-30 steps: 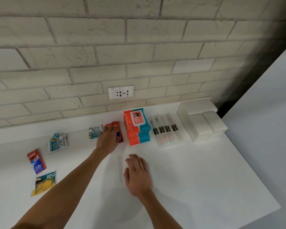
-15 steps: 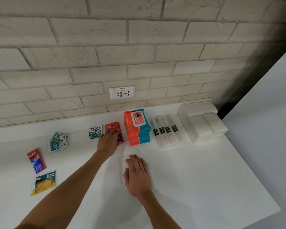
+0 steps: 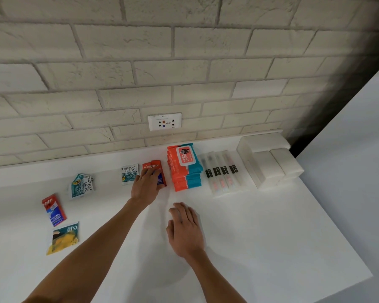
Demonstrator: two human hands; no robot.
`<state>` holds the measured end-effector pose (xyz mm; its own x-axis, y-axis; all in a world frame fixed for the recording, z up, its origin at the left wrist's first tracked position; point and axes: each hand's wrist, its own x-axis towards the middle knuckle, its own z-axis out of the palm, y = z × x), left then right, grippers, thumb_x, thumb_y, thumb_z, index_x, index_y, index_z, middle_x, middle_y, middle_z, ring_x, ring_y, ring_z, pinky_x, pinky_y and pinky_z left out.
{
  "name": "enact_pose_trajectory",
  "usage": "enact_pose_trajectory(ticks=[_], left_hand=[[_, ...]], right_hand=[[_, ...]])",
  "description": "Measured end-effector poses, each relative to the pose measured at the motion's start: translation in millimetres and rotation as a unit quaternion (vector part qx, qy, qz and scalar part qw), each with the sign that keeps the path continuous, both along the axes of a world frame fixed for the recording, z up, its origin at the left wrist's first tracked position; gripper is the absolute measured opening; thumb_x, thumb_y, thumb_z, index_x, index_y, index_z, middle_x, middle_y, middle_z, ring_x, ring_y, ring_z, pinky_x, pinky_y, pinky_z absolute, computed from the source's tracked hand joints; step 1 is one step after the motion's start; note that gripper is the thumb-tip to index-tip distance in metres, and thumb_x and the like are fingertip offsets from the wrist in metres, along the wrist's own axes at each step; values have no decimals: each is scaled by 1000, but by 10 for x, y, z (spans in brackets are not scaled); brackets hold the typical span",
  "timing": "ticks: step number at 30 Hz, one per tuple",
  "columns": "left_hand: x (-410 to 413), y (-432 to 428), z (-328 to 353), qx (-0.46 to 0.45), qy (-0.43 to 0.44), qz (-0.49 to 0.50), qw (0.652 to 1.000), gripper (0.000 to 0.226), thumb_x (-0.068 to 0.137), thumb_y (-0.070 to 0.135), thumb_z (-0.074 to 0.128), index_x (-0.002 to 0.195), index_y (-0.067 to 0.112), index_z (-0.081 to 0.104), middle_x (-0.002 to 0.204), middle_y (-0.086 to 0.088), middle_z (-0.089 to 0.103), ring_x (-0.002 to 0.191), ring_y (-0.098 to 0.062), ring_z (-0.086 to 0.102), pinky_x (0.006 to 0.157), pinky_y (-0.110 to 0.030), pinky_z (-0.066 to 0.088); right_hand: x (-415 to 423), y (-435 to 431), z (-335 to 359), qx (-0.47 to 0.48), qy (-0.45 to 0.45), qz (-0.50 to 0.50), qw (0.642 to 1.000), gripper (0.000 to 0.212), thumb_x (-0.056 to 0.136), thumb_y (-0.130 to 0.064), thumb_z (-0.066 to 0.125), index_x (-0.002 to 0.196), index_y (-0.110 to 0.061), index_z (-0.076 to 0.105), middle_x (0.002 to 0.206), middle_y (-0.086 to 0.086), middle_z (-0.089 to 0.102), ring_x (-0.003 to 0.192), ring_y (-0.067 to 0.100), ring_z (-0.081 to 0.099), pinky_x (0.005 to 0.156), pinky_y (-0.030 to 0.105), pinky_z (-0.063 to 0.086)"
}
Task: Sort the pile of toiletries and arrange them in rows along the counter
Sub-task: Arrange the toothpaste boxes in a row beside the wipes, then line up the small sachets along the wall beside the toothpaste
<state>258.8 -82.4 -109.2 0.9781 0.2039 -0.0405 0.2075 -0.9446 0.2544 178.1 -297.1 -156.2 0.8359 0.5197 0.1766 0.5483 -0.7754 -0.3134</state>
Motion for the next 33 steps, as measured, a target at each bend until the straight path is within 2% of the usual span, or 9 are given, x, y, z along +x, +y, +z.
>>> enact_pose_trajectory(ticks=[4, 8, 13, 15, 19, 21, 23, 28, 33], left_hand=[[-295, 22, 125, -46, -40, 13, 998, 61, 96, 44, 66, 150, 25, 45, 155, 1, 48, 146, -25, 39, 115, -48, 42], [-817, 49, 271, -61, -68, 35, 995, 52, 99, 41, 64, 146, 22, 50, 150, -1, 54, 139, -25, 47, 106, -45, 49], [-1593, 390, 290, -112, -83, 93, 986, 41, 101, 38, 61, 139, 23, 60, 142, -1, 62, 134, -24, 51, 107, -42, 47], [-1878, 606, 270, -131, -84, 122, 980, 36, 101, 36, 61, 135, 23, 63, 139, 0, 64, 131, -24, 53, 105, -40, 48], [-2338, 1125, 243, -150, -81, 164, 972, 28, 100, 30, 64, 126, 21, 67, 127, -1, 70, 116, -25, 63, 91, -38, 55], [-2459, 1383, 223, -153, -66, 189, 968, 26, 99, 26, 65, 124, 19, 68, 122, -6, 71, 108, -28, 66, 83, -38, 57], [-2571, 1670, 227, -152, -56, 204, 966, 24, 99, 23, 65, 122, 18, 70, 121, -9, 72, 106, -29, 67, 81, -39, 57], [-2623, 2367, 213, -133, -59, 206, 968, 18, 97, 23, 67, 113, 16, 70, 115, -6, 75, 102, -29, 69, 82, -38, 55], [-2420, 2777, 205, -154, -40, 200, 967, 26, 98, 25, 67, 121, 14, 68, 119, -6, 73, 106, -29, 68, 84, -39, 56]], right_hand=[[-5, 26, -36, 2, 0, -5, 1000, 39, 107, -36, 44, 144, -25, 53, 156, -1, 51, 150, 17, 41, 129, 41, 30], [-6, 33, -76, -4, 9, -5, 1000, 43, 108, -37, 39, 148, -24, 51, 160, 0, 48, 153, 17, 37, 130, 42, 27], [-127, 165, -118, -5, 43, -34, 998, 48, 110, -30, 33, 155, -19, 48, 169, 3, 39, 161, 21, 26, 133, 44, 20], [-279, 288, -132, 3, 49, -44, 998, 52, 109, -31, 30, 156, -16, 48, 169, 5, 39, 160, 23, 27, 132, 44, 21], [-723, 673, -147, 17, 58, -44, 997, 58, 109, -37, 26, 157, -14, 48, 168, 6, 40, 160, 24, 30, 132, 44, 23], [-919, 833, -176, 16, 70, -46, 996, 56, 109, -37, 30, 156, -12, 51, 167, 8, 42, 158, 26, 32, 130, 44, 21], [-1124, 999, -203, 19, 71, -55, 996, 55, 109, -36, 34, 155, -11, 52, 167, 10, 41, 158, 28, 32, 127, 46, 20], [-1506, 1238, -255, 8, 65, -118, 991, 59, 112, -38, 25, 166, -16, 32, 176, 3, 21, 164, 22, 13, 130, 44, 10], [-1694, 1322, -330, -24, 51, -143, 988, 60, 113, -39, 23, 168, -16, 24, 178, 2, 13, 165, 20, 7, 131, 45, 9]])
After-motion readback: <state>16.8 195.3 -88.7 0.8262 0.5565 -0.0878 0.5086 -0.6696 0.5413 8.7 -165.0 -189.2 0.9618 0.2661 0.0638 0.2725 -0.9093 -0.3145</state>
